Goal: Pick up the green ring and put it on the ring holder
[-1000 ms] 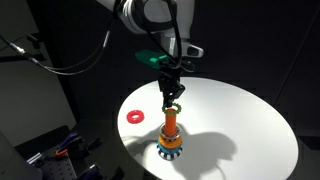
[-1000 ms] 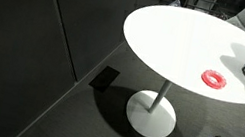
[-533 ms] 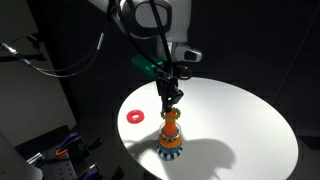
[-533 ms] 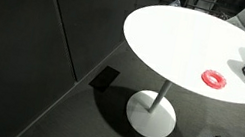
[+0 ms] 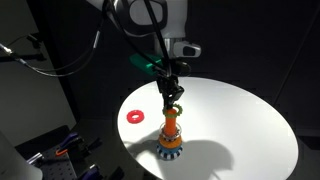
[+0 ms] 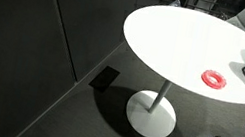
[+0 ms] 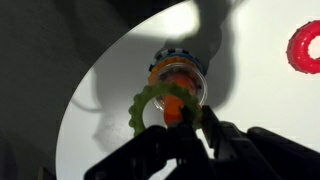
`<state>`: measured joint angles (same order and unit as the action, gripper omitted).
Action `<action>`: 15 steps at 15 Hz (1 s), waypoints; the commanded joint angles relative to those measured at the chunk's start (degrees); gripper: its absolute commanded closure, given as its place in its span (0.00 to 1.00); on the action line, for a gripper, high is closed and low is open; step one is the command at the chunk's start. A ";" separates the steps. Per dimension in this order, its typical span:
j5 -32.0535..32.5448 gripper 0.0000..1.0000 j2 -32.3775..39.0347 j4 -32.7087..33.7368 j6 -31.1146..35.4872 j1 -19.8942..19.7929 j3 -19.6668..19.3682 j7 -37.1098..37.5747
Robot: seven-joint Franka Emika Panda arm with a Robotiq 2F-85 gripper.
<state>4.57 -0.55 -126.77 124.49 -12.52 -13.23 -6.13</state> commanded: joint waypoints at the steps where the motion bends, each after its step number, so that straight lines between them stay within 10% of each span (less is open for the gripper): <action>1: -1.14 0.94 -1.05 -1.51 2.13 -0.22 -0.01 -2.15; 15: -8.06 0.94 0.94 -0.96 3.74 -0.41 -0.13 -7.10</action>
<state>-2.04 0.20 -127.77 127.83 -12.50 -13.21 -11.35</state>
